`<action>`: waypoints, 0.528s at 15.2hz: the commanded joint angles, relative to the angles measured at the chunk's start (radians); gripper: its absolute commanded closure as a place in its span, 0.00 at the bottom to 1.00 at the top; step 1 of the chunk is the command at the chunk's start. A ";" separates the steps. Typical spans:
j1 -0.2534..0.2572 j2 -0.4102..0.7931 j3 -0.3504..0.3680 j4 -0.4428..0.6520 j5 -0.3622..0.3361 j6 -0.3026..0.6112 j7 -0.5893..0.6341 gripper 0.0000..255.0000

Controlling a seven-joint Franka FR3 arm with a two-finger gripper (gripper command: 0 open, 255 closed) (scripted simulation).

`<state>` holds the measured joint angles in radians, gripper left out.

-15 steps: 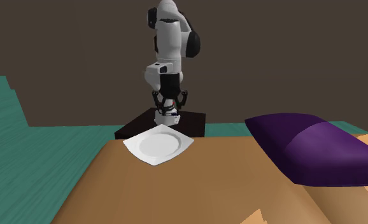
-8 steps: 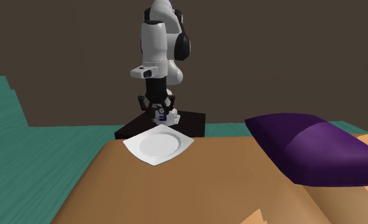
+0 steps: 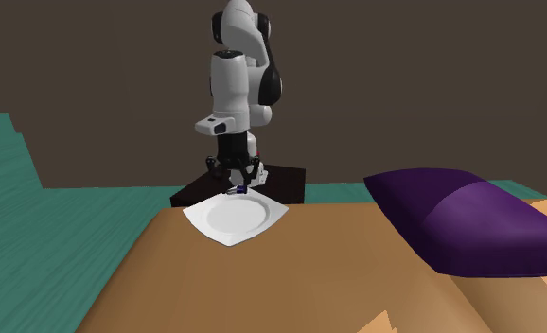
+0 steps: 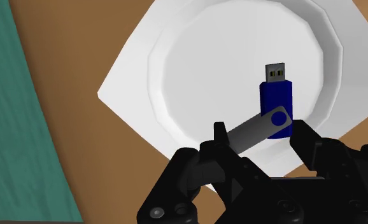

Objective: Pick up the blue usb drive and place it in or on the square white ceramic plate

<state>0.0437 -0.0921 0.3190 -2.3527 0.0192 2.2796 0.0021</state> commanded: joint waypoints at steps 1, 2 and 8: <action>0.000 0.017 0.002 -0.012 -0.006 0.028 0.005 1.00; -0.001 0.025 0.002 -0.017 -0.010 0.042 0.008 1.00; -0.001 0.057 0.004 -0.034 -0.024 0.089 0.019 1.00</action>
<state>0.0423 -0.0364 0.3225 -2.3854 -0.0040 2.3655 0.0203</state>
